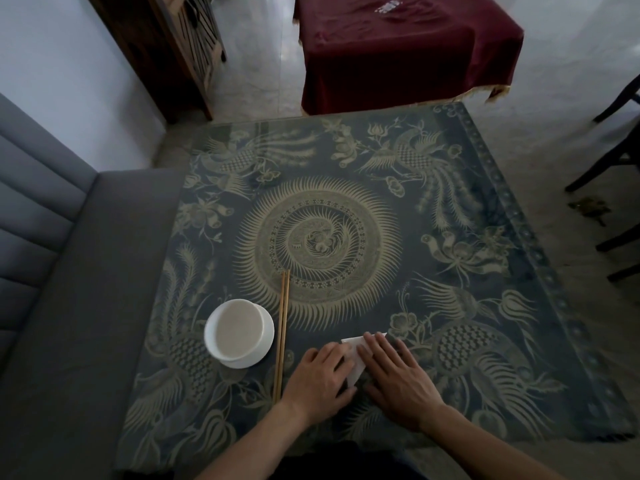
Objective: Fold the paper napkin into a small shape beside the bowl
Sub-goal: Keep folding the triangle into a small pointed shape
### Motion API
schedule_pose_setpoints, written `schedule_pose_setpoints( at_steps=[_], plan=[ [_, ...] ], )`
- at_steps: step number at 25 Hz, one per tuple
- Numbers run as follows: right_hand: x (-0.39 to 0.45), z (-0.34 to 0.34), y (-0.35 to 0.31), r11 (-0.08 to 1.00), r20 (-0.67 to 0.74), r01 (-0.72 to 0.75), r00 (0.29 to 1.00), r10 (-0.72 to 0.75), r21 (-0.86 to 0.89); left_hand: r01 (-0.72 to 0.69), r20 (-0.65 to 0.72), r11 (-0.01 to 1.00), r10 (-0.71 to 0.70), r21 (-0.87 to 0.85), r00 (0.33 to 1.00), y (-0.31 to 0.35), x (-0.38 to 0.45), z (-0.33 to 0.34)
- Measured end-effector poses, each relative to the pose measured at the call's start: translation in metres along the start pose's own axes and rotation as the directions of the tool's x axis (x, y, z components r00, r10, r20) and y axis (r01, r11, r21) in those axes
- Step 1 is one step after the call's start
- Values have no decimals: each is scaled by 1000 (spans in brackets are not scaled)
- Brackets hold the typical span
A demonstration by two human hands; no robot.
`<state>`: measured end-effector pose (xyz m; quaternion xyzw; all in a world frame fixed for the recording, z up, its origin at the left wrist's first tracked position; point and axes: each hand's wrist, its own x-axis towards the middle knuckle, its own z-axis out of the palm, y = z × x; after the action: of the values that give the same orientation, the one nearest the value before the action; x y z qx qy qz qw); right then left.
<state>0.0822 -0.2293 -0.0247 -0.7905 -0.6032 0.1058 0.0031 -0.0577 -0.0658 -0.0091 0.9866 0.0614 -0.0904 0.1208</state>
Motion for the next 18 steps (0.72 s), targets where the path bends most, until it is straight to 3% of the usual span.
schedule_pose_setpoints(
  at_steps=[7,12,18],
  plan=[
    [1,-4,5,1000,84,9,996,-7,-16,58,147,998,-59,14,987,-7,5,4],
    [1,-8,9,1000,103,15,995,-13,-18,60,164,998,-65,34,984,-10,1,10],
    [-10,-13,26,986,114,-155,981,160,-55,55,167,998,-58,23,984,-12,1,12]
  ],
)
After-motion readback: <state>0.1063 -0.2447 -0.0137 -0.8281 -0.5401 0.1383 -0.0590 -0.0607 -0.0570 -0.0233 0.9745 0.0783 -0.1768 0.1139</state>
